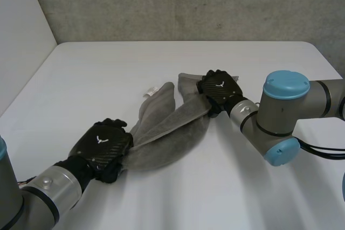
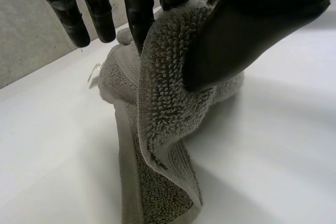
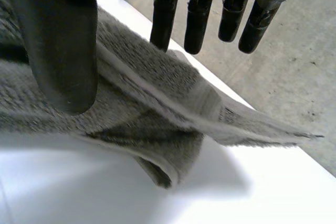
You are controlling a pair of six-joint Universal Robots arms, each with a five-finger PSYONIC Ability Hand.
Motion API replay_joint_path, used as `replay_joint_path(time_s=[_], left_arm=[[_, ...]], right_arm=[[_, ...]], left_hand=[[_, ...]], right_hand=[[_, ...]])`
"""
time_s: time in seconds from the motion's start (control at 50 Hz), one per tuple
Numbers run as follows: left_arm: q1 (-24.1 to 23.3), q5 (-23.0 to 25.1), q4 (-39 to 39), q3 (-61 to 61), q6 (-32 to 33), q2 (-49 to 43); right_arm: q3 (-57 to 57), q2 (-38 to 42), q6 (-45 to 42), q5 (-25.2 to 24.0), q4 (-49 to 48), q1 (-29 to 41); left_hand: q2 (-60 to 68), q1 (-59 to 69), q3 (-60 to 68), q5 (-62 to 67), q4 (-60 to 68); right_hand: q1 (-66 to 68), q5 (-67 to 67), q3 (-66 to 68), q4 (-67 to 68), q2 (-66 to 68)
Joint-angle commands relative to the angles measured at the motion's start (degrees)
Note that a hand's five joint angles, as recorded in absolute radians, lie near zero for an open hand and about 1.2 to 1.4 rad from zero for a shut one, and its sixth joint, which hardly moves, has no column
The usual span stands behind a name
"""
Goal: Fold the towel.
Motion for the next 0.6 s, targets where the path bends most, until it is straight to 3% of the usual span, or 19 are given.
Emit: replay_joint_path(time_s=[0.02,0.08,0.12,0.16,0.3,0.34,0.4,0.5,0.6], left_arm=[[0.75,0.04,-0.1,0.11,0.0,0.02],[0.93,0.04,-0.1,0.11,0.0,-0.07],[1.01,0.04,-0.1,0.11,0.0,-0.07],[1.36,0.04,-0.1,0.38,0.0,-0.33],[2.07,0.04,0.08,2.14,0.0,-1.21],[2.16,0.04,0.16,3.45,0.0,-1.82],[2.16,0.04,0.16,4.24,0.0,-2.36],[2.16,0.04,0.25,6.35,-0.09,-4.9],[2.07,-0.05,0.69,7.06,-0.09,-7.62]], right_arm=[[-0.53,1.1,-0.13,1.09,-1.83,-1.42],[-1.06,2.07,-0.05,1.26,-2.27,-1.51],[-1.32,2.16,0.13,1.18,-2.97,-1.86],[-1.32,1.72,0.3,0.83,-3.23,-2.21],[3.78,-7.77,3.56,-0.41,-2.53,-6.17],[9.99,-15.03,5.22,-3.46,-2.36,-9.84],[13.45,-18.76,5.4,-5.42,-2.36,-11.88],[25.29,-31.48,4.79,-12.87,0.44,-19.68],[31.53,-37.2,4.44,-16.57,4.84,-23.82]], left_hand=[[3.22,5.3,-2.98,3.55,-3.36],[3.22,5.3,-2.98,3.55,-3.36],[3.22,5.3,-2.98,3.55,-3.36],[3.22,5.3,-2.98,3.55,-3.36],[3.22,5.3,-2.98,3.55,-3.36],[3.22,5.3,-2.98,3.55,-3.36],[3.22,5.3,-2.98,3.55,-3.36],[3.22,5.3,-2.98,3.55,-3.36],[3.22,5.3,-2.98,3.55,-3.36]], right_hand=[[1.25,0.74,-2.49,-4.37,1.86],[9.66,9.15,-2.49,-4.37,10.27],[41.61,41.1,-2.49,-4.37,42.22],[45.89,45.38,-2.49,-4.37,46.5],[45.93,45.42,-2.49,-4.37,46.55],[45.93,45.42,-2.49,-4.37,46.55],[45.93,45.42,-2.49,-4.37,46.55],[45.93,45.42,-2.49,-4.37,46.55],[45.93,45.42,-2.49,-4.37,46.55]])
